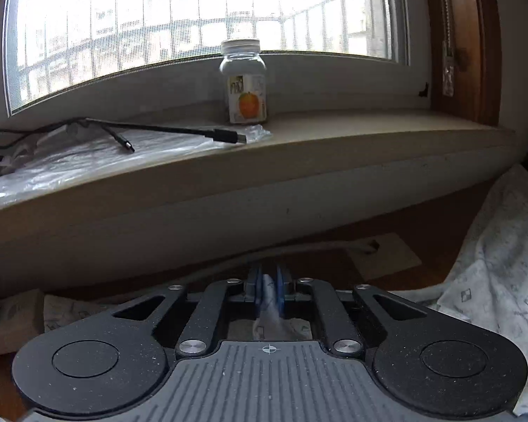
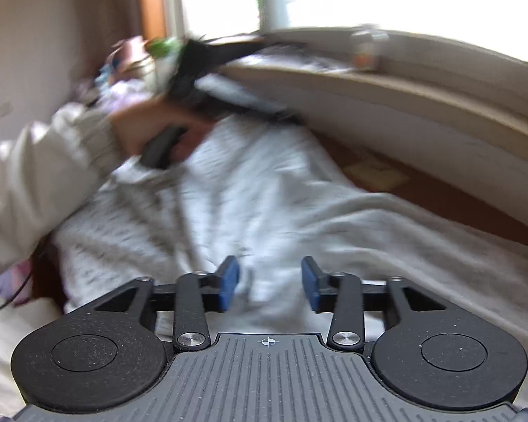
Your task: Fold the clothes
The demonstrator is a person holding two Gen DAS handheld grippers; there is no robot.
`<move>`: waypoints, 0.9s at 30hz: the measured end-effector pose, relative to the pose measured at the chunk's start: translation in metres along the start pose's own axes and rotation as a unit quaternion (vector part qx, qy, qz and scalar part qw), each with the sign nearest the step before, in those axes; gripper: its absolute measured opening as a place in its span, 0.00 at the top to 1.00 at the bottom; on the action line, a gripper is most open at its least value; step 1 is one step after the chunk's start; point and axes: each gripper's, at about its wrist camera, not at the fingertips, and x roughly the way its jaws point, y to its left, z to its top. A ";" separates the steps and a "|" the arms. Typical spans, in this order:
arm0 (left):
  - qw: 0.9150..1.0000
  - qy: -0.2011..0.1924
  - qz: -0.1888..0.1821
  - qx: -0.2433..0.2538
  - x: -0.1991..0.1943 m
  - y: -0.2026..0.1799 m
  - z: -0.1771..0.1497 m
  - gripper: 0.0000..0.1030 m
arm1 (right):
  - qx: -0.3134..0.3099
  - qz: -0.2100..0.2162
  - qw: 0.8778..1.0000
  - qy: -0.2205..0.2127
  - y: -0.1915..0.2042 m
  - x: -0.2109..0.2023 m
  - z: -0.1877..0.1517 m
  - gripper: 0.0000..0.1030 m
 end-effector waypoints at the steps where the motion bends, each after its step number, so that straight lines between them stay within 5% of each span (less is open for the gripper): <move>1: 1.000 -0.001 -0.002 -0.003 -0.002 0.002 -0.001 0.77 | 0.007 -0.026 1.000 -0.003 -0.014 -0.006 -0.002 0.56; 6: 0.999 -0.003 -0.049 -0.008 -0.010 0.001 0.002 0.39 | 0.077 -0.154 0.985 -0.004 -0.101 -0.029 -0.023 0.56; 11: 0.991 -0.006 -0.104 0.083 0.003 -0.036 0.013 0.37 | 0.086 -0.224 0.971 0.006 -0.151 -0.028 -0.038 0.56; 16: 0.980 0.033 -0.143 0.137 0.024 -0.067 0.015 0.38 | 0.105 -0.222 0.969 -0.001 -0.165 -0.022 -0.047 0.56; 19: 0.976 0.055 -0.148 0.150 0.035 -0.073 0.012 0.45 | 0.093 -0.222 0.971 0.004 -0.160 -0.018 -0.045 0.56; 22: 0.975 0.068 -0.161 0.135 0.041 -0.072 0.012 0.67 | 0.089 -0.223 0.971 0.009 -0.158 -0.016 -0.045 0.56; 24: 0.972 0.071 -0.177 0.136 0.040 -0.072 0.011 0.95 | 0.099 -0.220 0.970 0.008 -0.160 -0.017 -0.046 0.56; 26: 0.972 0.064 -0.179 0.138 0.037 -0.073 0.012 1.00 | 0.108 -0.218 0.970 0.007 -0.162 -0.019 -0.047 0.56; 27: 0.979 0.047 -0.158 0.123 0.034 -0.070 0.016 1.00 | 0.108 -0.219 0.970 0.007 -0.162 -0.020 -0.047 0.56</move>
